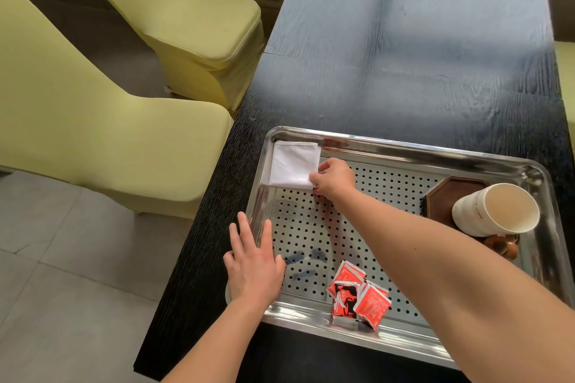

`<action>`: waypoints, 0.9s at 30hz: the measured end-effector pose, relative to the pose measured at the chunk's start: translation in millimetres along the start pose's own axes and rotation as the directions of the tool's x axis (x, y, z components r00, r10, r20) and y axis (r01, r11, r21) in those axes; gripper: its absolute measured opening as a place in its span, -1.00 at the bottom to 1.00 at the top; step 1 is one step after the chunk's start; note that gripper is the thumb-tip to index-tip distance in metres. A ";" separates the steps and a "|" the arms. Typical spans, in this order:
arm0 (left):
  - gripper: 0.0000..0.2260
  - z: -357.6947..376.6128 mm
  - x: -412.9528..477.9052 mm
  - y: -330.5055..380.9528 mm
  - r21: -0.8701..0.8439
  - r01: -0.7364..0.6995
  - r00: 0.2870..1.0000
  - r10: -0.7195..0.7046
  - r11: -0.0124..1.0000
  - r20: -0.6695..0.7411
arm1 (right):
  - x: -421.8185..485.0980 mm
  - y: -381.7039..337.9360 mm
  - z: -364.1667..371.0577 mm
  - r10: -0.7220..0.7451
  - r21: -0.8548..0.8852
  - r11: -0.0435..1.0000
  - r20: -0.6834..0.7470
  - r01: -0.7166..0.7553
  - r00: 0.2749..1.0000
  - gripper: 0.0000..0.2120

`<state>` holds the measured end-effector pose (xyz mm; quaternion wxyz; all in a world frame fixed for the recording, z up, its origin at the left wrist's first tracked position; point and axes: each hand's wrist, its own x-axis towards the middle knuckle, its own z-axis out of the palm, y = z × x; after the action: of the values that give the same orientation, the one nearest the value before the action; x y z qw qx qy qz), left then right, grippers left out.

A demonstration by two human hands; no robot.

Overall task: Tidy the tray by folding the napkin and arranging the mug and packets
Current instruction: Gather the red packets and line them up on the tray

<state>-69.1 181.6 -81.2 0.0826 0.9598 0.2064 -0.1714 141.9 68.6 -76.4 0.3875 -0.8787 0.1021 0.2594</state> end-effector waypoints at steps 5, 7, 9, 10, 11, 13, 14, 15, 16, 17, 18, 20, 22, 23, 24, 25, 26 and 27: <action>-0.31 -2.2 -0.9 0.1 0.004 -0.002 1.000 0.002 1.000 0.013 | -8.8 7.4 -5.5 0.013 0.177 0.984 0.090 -0.029 0.996 -0.69; -0.31 -3.6 -1.0 -0.4 -0.001 -0.004 1.000 0.004 1.000 0.021 | -16.7 11.6 -10.6 0.021 0.232 0.972 0.102 -0.045 0.995 -0.66; -0.32 -5.0 -1.1 -1.1 -0.009 -0.010 1.000 0.010 1.000 0.029 | -26.1 18.3 -17.0 0.041 0.298 0.952 0.106 -0.071 0.994 -0.68; -0.31 -5.8 -1.1 -1.6 -0.014 -0.012 0.999 0.013 1.000 0.031 | -32.1 23.0 -20.9 0.047 0.327 0.942 0.107 -0.080 0.993 -0.70; -0.31 -6.8 -0.9 -2.3 -0.020 -0.015 0.999 0.015 1.000 0.033 | -38.6 29.2 -25.4 0.049 0.346 0.934 0.107 -0.084 0.993 -0.72; -0.31 -8.8 -1.1 -4.1 -0.030 -0.024 0.999 0.025 0.999 0.040 | -53.7 47.4 -35.5 0.041 0.352 0.933 0.092 -0.071 0.995 -0.74; -0.30 -10.2 -1.5 -5.2 -0.029 -0.034 0.999 0.036 0.999 0.040 | -62.5 59.3 -41.5 0.035 0.340 0.939 0.075 -0.058 0.997 -0.74; -0.29 -11.7 -2.2 -6.3 -0.024 -0.047 0.998 0.048 0.999 0.035 | -71.8 72.7 -47.8 0.036 0.319 0.946 0.050 -0.050 0.998 -0.75; -0.28 -13.1 -3.2 -7.3 -0.016 -0.061 0.998 0.062 0.998 0.028 | -81.2 86.8 -54.3 0.048 0.296 0.954 0.022 -0.052 0.999 -0.78; -0.27 -14.1 -4.5 -7.9 -0.008 -0.075 0.997 0.075 0.997 0.019 | -90.6 100.9 -61.1 0.069 0.281 0.957 -0.006 -0.065 0.998 -0.81; -0.26 -14.3 -6.3 -8.8 0.004 -0.090 0.996 0.090 0.996 0.009 | -99.7 114.0 -67.4 0.096 0.279 0.957 -0.030 -0.084 0.995 -0.85; -0.24 -13.6 -10.8 -9.2 0.044 -0.132 0.991 0.132 0.990 -0.008 | -115.9 137.1 -80.2 0.149 0.281 0.952 -0.077 -0.122 0.986 -0.86; -0.24 -12.4 -15.8 -7.5 0.097 -0.174 0.984 0.176 0.980 -0.013 | -129.8 156.2 -93.2 0.192 0.299 0.943 -0.123 -0.148 0.974 -0.84; -0.25 -12.1 -18.3 -6.5 0.128 -0.185 0.982 0.187 0.974 -0.011 | -135.6 164.4 -98.9 0.214 0.322 0.933 -0.143 -0.159 0.966 -0.84; -0.25 -12.2 -20.9 -2.5 0.152 -0.196 0.980 0.199 0.969 -0.009 | -142.0 173.3 -106.1 0.243 0.354 0.919 -0.168 -0.171 0.955 -0.85; -0.26 -12.6 -23.3 2.5 0.160 -0.205 0.978 0.209 0.966 -0.006 | -147.3 181.9 -112.9 0.272 0.387 0.904 -0.196 -0.180 0.942 -0.87; -0.27 -13.2 -25.7 8.2 0.148 -0.214 0.976 0.216 0.966 -0.002 | -152.2 189.4 -119.4 0.302 0.413 0.891 -0.225 -0.190 0.926 -0.88; -0.29 -14.0 -28.1 16.2 0.124 -0.228 0.973 0.229 0.966 0.004 | -157.5 196.2 -126.7 0.333 0.438 0.877 -0.259 -0.197 0.907 -0.88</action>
<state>-82.1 159.8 -56.6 0.0412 0.9813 0.0837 -0.1682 -18.1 -161.0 -43.8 0.4974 -0.7881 0.3367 0.1348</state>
